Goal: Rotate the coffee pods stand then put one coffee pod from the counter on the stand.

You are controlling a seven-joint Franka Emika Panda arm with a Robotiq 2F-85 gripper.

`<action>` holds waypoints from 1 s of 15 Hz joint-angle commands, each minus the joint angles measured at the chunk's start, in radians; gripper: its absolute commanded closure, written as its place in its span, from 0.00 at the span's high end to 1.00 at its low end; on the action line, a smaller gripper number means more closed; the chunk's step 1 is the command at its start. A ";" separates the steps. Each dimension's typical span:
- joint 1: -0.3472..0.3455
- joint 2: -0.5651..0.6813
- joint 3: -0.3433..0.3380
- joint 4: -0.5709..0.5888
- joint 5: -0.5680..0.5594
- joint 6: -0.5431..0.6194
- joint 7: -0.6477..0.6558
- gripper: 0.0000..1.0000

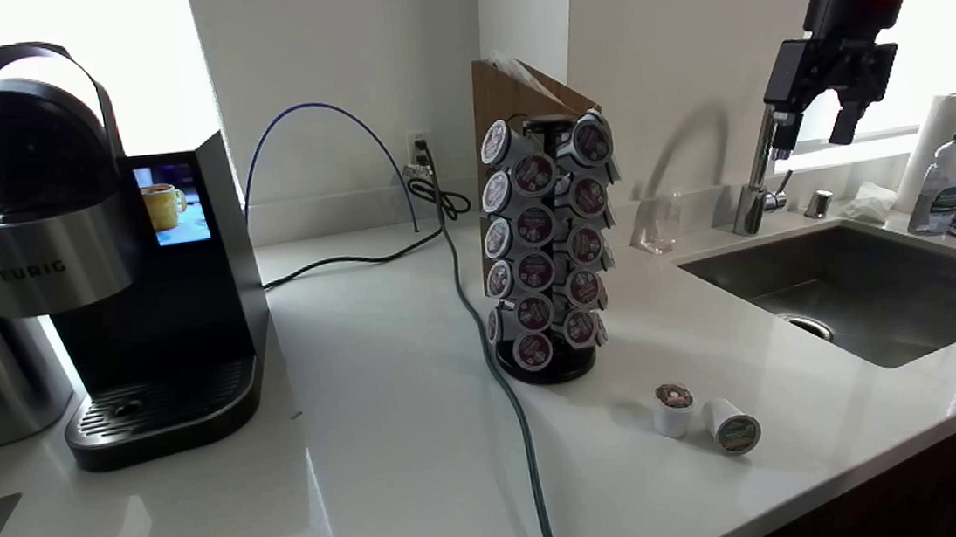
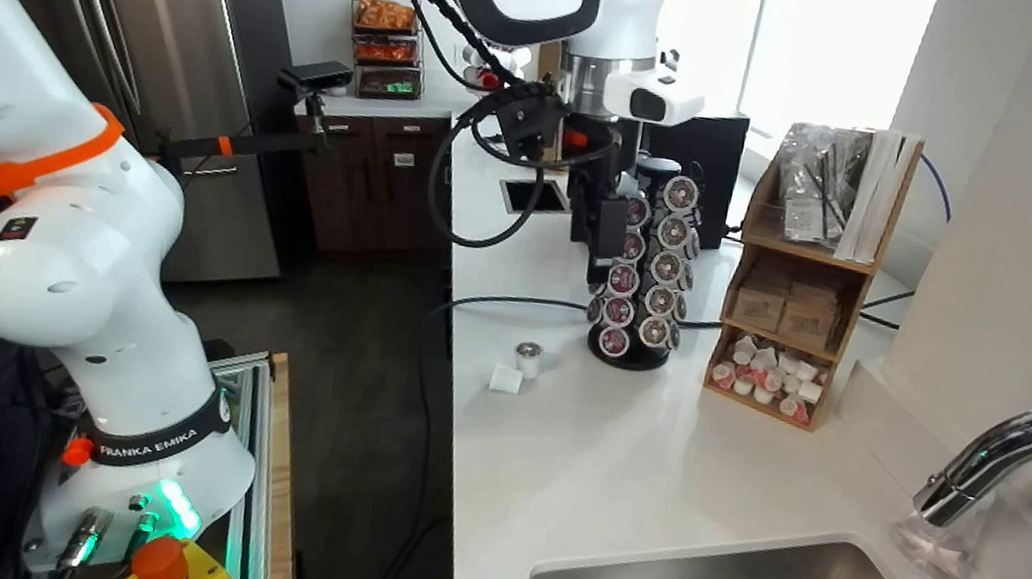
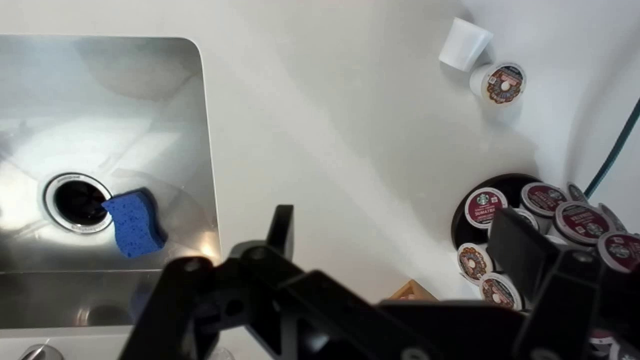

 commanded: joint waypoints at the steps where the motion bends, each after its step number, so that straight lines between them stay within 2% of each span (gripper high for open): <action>1: 0.016 0.004 0.031 0.043 -0.008 0.019 -0.023 1.00; 4: 0.037 0.019 0.056 0.102 -0.009 0.016 -0.055 1.00; 6: 0.060 0.037 0.064 0.146 0.002 0.024 -0.124 1.00; 14: 0.141 0.150 0.068 0.297 0.066 0.096 -0.507 1.00; 15: 0.148 0.166 0.072 0.310 0.076 0.112 -0.548 0.95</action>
